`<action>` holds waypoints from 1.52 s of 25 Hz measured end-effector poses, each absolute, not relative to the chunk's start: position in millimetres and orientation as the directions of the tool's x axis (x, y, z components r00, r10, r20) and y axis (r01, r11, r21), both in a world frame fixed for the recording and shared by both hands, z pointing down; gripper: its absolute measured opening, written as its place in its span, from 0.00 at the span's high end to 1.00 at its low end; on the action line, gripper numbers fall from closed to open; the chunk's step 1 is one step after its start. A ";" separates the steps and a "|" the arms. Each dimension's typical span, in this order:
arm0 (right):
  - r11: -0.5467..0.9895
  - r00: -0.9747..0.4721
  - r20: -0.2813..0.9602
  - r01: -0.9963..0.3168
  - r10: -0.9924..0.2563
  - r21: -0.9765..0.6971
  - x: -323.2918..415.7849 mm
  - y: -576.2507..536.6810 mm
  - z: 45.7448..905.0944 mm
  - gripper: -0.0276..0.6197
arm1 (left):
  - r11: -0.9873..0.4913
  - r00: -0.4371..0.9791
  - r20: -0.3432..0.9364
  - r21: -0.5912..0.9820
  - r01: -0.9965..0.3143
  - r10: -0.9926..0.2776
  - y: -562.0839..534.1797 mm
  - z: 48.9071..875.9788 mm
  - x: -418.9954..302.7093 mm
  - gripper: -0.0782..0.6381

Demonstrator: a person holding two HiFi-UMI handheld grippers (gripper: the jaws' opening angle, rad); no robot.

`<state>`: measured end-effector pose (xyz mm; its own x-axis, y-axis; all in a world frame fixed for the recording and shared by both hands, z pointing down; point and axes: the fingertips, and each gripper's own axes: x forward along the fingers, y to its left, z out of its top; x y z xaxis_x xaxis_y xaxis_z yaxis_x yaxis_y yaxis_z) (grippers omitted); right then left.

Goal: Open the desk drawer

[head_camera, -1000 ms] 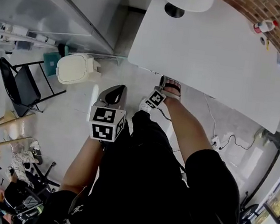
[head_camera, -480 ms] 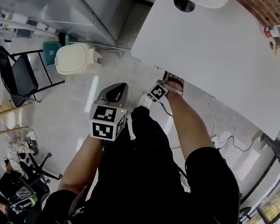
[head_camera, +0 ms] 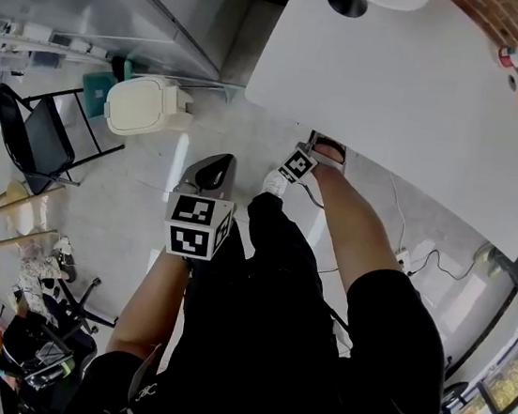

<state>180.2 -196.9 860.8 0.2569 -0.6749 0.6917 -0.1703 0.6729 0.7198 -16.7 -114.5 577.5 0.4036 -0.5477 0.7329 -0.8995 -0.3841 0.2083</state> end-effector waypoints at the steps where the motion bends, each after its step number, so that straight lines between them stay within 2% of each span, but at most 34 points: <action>1: 0.674 0.255 0.693 -0.174 -0.674 0.718 180.2 -197.9 860.6 0.93 | -0.384 0.403 0.733 0.208 -0.900 -0.548 -114.7 578.2 -18.0 0.89; 38: 0.705 0.244 0.744 -0.241 -0.622 0.667 156.7 -133.1 855.8 0.94 | -0.425 0.449 0.737 0.240 -0.873 -0.506 -113.0 591.7 -27.6 0.89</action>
